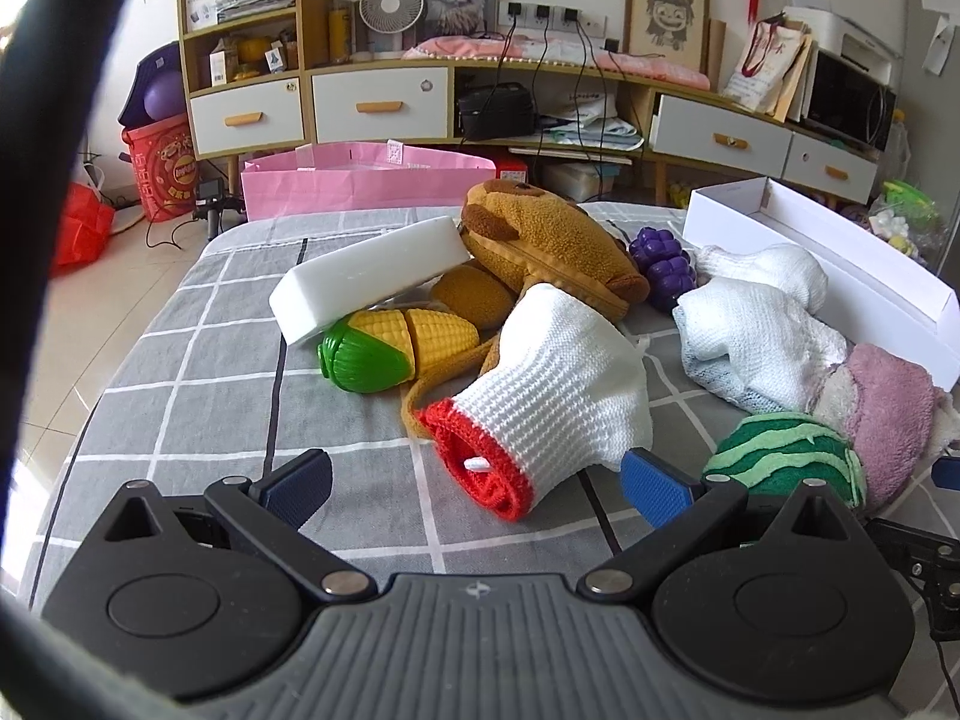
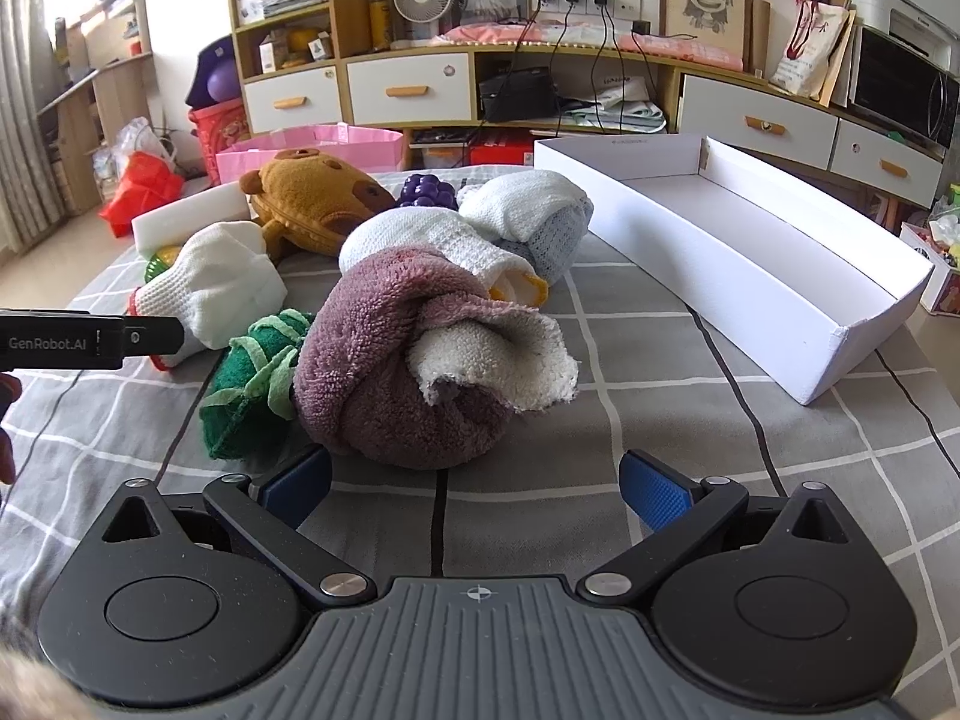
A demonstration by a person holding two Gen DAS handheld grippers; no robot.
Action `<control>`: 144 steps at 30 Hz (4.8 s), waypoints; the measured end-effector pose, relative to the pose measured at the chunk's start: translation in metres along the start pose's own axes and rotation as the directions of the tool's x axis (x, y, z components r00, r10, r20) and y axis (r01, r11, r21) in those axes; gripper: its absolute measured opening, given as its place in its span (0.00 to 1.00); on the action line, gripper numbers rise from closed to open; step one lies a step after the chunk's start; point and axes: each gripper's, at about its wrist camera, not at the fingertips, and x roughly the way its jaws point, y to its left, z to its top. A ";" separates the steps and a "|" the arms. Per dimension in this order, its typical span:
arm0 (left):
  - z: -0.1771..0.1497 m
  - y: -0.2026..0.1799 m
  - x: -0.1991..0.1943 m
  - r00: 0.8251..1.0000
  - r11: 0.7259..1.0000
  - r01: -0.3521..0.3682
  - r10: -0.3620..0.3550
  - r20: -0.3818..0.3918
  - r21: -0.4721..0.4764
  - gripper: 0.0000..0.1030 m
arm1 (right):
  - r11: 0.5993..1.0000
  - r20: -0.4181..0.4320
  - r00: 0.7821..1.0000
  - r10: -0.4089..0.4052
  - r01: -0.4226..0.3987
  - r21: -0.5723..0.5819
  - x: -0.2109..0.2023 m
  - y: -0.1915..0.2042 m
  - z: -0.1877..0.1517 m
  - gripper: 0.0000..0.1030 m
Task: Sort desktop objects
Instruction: 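Move left tool to red-cuffed white glove while right tool approaches pink towel bundle, then close left tool on the red-cuffed white glove while right tool grasps the pink towel, then lift both held items and carry them over the white cardboard box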
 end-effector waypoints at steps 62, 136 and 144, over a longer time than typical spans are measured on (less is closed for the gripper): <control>0.076 -0.042 0.098 0.878 0.903 0.302 -0.138 -0.459 0.305 0.73 | 0.977 -0.561 0.807 0.185 -0.091 0.192 0.076 -0.018 0.106 0.76; 0.065 -0.037 0.071 0.810 0.861 0.400 -0.172 -0.561 0.313 0.57 | 0.986 -0.568 0.806 0.165 -0.124 0.110 0.068 -0.006 0.108 0.70; 0.072 -0.041 0.075 0.814 0.861 0.397 -0.171 -0.555 0.317 0.52 | 0.987 -0.573 0.804 0.159 -0.127 0.096 0.064 -0.005 0.105 0.68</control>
